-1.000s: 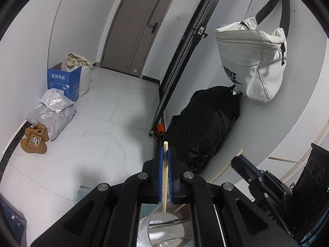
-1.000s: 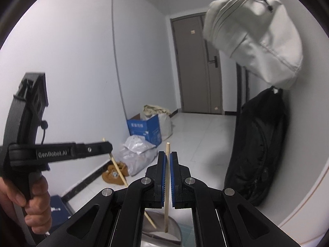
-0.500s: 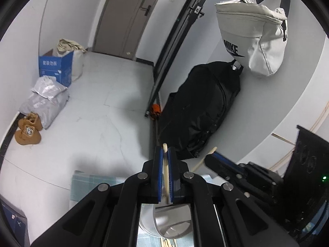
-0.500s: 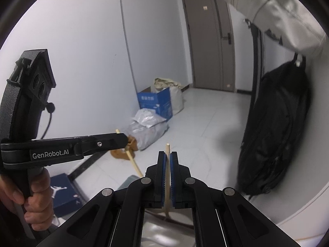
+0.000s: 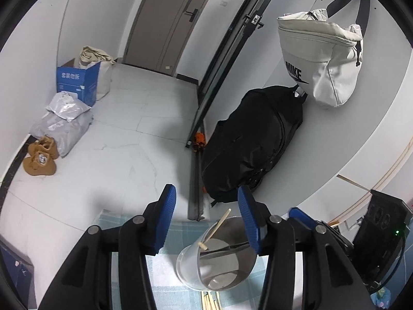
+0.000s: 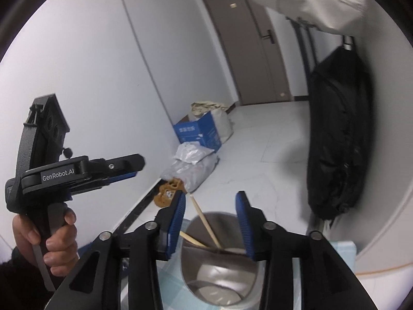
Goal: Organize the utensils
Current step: 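Open both tools to drop the chopsticks into the holder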
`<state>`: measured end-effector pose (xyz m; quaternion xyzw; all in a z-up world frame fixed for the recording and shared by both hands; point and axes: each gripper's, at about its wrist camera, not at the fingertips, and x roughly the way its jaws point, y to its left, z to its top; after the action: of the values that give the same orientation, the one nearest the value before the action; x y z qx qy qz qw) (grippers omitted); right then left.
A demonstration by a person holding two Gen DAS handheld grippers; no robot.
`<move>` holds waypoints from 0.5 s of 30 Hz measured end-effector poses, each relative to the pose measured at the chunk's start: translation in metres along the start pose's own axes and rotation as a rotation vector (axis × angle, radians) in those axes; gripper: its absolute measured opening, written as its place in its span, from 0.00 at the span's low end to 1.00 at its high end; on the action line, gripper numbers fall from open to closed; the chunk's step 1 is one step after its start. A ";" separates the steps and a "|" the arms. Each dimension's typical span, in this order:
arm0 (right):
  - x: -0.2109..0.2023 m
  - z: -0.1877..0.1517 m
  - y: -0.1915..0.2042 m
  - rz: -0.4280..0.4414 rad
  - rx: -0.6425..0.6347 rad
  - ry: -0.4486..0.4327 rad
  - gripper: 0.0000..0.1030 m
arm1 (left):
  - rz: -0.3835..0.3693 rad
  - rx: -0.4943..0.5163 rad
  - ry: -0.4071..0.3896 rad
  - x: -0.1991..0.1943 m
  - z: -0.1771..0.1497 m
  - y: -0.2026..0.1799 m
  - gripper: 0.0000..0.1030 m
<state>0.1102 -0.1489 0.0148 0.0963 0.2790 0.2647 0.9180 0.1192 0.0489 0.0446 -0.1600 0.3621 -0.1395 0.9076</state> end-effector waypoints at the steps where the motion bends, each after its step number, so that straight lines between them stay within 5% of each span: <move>1: -0.004 -0.001 -0.001 -0.001 0.009 -0.004 0.42 | 0.006 0.005 -0.006 -0.003 -0.001 -0.002 0.44; 5: -0.024 -0.005 -0.001 -0.010 0.042 -0.035 0.49 | 0.035 0.024 -0.031 -0.015 -0.005 -0.010 0.55; 15: -0.075 -0.012 0.015 -0.015 0.057 -0.100 0.65 | 0.095 0.077 -0.076 -0.054 -0.017 -0.033 0.57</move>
<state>0.0444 -0.1769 0.0447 0.1334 0.2409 0.2446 0.9297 0.0656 0.0358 0.0790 -0.1127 0.3288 -0.1041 0.9318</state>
